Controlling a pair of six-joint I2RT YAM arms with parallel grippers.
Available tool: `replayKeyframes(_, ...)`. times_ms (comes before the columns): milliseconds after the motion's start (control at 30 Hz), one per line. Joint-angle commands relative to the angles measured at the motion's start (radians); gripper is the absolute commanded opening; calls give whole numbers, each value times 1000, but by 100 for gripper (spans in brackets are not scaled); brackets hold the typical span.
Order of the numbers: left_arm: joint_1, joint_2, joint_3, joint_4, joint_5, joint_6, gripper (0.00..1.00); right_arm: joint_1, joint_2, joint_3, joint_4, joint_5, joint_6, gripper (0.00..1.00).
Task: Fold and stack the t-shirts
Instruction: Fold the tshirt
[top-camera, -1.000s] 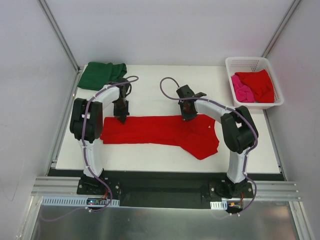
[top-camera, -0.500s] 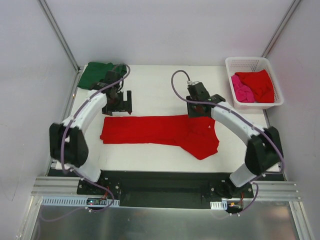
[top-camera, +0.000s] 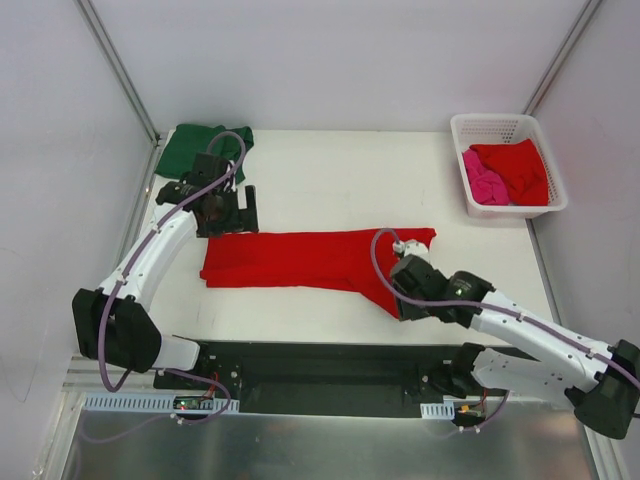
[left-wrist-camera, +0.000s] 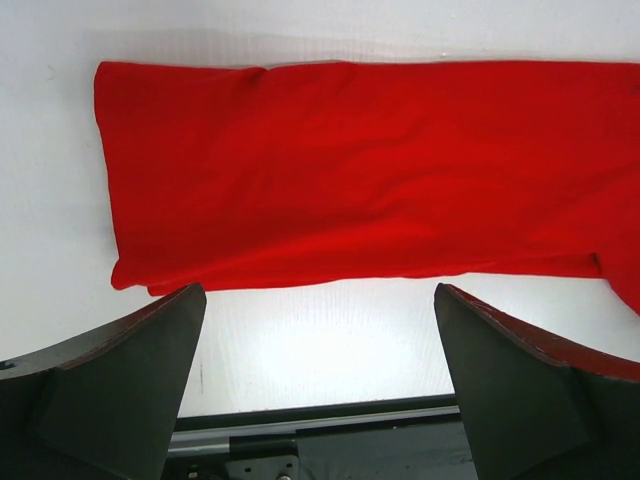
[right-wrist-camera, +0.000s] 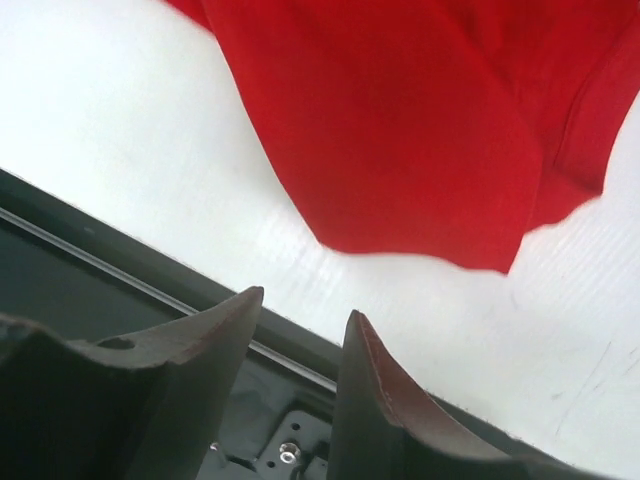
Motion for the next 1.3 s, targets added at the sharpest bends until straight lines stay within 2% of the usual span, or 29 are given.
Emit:
replayKeyframes(0, -13, -63, 10, 4, 9, -16, 99, 117, -51, -101, -97, 179, 159, 43)
replayKeyframes(67, -13, -69, 7, 5, 10, -19, 99, 205, -31, -76, -156, 260, 219, 43)
replayKeyframes(167, -13, -74, -2, 5, 23, -28, 99, 273, 59, -10, -229, 318, 265, 43)
replayKeyframes(267, -13, -78, -13, 5, 32, -31, 99, 382, 208, 70, -304, 400, 296, 43)
replayKeyframes(300, -14, -78, -14, 5, 30, -30, 99, 434, 304, 125, -349, 422, 308, 43)
replayKeyframes(400, -13, -88, -16, 5, 29, -27, 100, 506, 470, 225, -440, 512, 359, 44)
replayKeyframes(467, -13, -89, -17, 5, 26, -24, 99, 525, 515, 256, -453, 519, 370, 44)
replayKeyframes(767, -13, -82, -22, 4, 27, -11, 99, 536, 619, 261, -433, 442, 397, 44)
replayKeyframes(1267, -13, -34, 9, 5, 44, 10, 99, 536, 676, 103, -74, 373, 396, 43)
